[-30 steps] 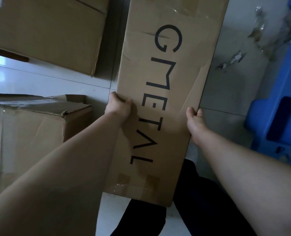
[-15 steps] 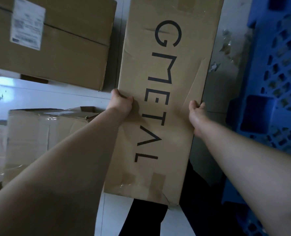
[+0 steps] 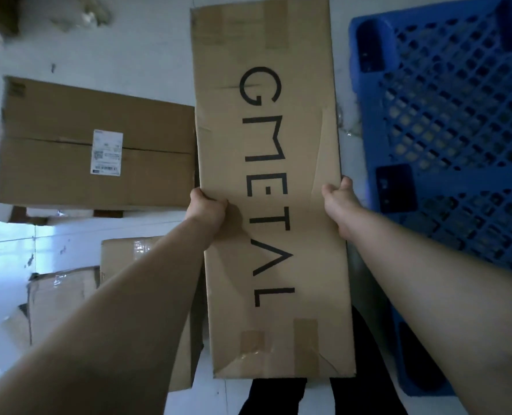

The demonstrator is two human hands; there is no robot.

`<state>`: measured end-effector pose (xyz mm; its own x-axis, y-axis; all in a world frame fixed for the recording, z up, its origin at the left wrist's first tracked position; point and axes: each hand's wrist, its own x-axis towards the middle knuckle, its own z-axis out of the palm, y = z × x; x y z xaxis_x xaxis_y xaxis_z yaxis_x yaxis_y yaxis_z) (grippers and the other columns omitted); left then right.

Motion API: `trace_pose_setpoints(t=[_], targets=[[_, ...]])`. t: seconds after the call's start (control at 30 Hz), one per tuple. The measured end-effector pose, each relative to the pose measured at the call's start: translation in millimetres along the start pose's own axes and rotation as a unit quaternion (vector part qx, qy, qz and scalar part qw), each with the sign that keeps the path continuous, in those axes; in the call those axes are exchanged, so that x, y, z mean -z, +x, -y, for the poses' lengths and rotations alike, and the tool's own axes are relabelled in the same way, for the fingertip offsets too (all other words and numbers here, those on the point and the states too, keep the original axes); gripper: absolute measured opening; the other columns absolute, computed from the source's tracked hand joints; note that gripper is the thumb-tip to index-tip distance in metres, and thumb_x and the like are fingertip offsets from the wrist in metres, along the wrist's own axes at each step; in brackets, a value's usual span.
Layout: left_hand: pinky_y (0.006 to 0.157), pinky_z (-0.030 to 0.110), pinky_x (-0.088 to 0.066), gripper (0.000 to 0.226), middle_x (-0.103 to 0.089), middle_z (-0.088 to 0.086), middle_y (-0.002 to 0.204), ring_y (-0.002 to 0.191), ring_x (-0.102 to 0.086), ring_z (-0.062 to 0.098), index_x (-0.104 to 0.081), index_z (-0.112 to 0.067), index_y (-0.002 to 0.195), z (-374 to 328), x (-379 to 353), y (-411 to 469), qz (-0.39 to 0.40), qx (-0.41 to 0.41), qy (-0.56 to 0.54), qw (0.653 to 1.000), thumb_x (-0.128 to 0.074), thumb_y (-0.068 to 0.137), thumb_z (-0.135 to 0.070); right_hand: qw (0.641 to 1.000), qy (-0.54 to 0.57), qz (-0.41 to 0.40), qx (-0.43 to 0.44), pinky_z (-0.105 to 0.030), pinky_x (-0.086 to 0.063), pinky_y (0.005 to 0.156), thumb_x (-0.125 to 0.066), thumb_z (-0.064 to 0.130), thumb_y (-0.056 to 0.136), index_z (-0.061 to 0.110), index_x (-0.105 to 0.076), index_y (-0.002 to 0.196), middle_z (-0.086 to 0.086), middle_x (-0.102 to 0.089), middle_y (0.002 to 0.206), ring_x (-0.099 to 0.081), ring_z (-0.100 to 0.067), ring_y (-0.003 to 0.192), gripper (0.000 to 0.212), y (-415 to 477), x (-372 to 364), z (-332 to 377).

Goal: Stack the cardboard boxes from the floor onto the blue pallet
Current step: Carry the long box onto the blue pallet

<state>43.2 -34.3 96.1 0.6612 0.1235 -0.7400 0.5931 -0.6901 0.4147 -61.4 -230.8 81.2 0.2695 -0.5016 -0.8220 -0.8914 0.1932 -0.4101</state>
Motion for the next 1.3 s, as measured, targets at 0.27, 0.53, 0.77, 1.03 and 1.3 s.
trace_pose_setpoints(t=[0.27, 0.53, 0.77, 1.03, 1.3], targets=[[0.099, 0.050, -0.048, 0.053, -0.052, 0.006, 0.116, 0.107, -0.053, 0.027, -0.034, -0.018, 0.139, 11, 0, -107, 0.054, -0.036, 0.025, 0.998, -0.059, 0.092, -0.022, 0.995, 0.081, -0.053, 0.004, -0.038, -0.037, 0.087, -0.034, 0.025, 0.103, 0.024, -0.015, 0.151, -0.010, -0.047, 0.139, -0.049, -0.026, 0.106, 0.052, -89, 65, -58], [0.101, 0.052, -0.045, 0.043, -0.051, 0.008, 0.117, 0.107, -0.050, 0.028, -0.036, -0.018, 0.135, 23, -56, -202, 0.100, -0.060, 0.051, 0.992, -0.053, 0.095, -0.017, 0.985, 0.150, -0.085, 0.017, -0.034, -0.040, 0.087, -0.036, 0.020, 0.103, 0.023, -0.017, 0.153, -0.010, -0.045, 0.142, -0.049, -0.021, 0.103, 0.053, -138, 150, -142], [0.099, 0.048, -0.045, 0.038, -0.049, 0.007, 0.118, 0.108, -0.048, 0.027, -0.036, -0.019, 0.130, 34, -146, -284, 0.128, -0.075, 0.052, 0.988, -0.051, 0.095, -0.016, 0.981, 0.172, -0.087, 0.021, -0.036, -0.042, 0.097, -0.035, 0.017, 0.103, 0.026, -0.017, 0.153, -0.008, -0.045, 0.142, -0.051, -0.024, 0.113, 0.054, -151, 251, -226], [0.097, 0.052, -0.047, 0.038, -0.053, 0.007, 0.116, 0.108, -0.052, 0.029, -0.038, -0.023, 0.127, 51, -254, -383, 0.116, -0.085, 0.042, 0.989, -0.052, 0.092, -0.017, 0.980, 0.180, -0.074, 0.039, -0.038, -0.043, 0.102, -0.036, 0.011, 0.102, 0.026, -0.018, 0.152, -0.004, -0.045, 0.140, -0.052, -0.024, 0.116, 0.055, -160, 370, -316], [0.094, 0.050, -0.047, 0.049, -0.051, 0.003, 0.114, 0.105, -0.049, 0.029, -0.035, -0.026, 0.134, 49, -320, -424, 0.136, -0.079, 0.019, 0.987, -0.053, 0.089, -0.015, 0.982, 0.160, -0.090, 0.044, -0.032, -0.043, 0.086, -0.041, 0.016, 0.101, 0.028, -0.027, 0.149, -0.001, -0.048, 0.135, -0.051, -0.018, 0.102, 0.052, -143, 447, -351]])
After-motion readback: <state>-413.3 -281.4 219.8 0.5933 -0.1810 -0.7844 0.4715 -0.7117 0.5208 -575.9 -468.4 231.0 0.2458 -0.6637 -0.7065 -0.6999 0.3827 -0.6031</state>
